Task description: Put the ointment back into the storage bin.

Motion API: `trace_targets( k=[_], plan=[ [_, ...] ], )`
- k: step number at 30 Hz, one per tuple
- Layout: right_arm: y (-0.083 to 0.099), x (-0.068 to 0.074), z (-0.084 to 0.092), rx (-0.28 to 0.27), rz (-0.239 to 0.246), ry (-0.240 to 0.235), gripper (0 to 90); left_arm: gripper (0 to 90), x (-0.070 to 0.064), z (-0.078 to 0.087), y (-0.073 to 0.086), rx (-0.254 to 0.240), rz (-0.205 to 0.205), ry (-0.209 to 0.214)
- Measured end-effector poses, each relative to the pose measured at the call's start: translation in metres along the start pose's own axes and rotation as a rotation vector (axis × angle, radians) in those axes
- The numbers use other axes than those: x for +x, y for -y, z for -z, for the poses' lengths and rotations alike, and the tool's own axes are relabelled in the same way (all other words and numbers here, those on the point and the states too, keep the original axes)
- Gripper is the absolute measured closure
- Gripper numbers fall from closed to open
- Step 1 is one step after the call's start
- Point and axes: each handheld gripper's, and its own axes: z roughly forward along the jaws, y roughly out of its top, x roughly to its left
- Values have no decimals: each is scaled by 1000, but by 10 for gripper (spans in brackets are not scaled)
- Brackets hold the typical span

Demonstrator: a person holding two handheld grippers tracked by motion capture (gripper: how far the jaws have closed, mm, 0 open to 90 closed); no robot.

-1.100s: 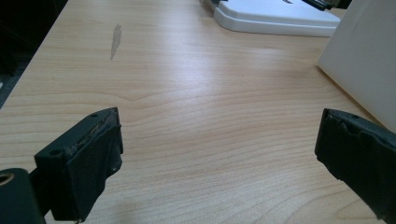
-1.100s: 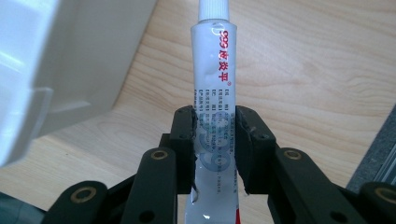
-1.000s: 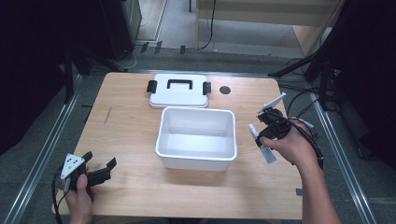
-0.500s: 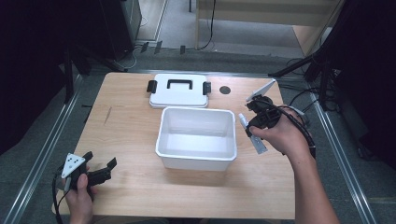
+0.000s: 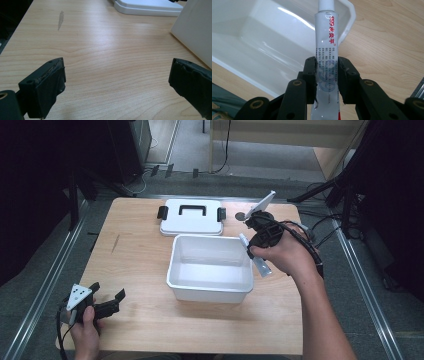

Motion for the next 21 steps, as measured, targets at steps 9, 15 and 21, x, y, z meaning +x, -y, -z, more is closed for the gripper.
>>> trace_targets(
  k=[9,15,21],
  plan=[
    [-17,20,-11,5,32,-4,715,16,0,0,0,2,-3,3],
    [-25,25,-27,9,42,-6,715,16,0,0,0,4,-2,4],
    [-28,20,-40,10,28,-19,715,16,0,0,0,4,-3,3]
  ],
)
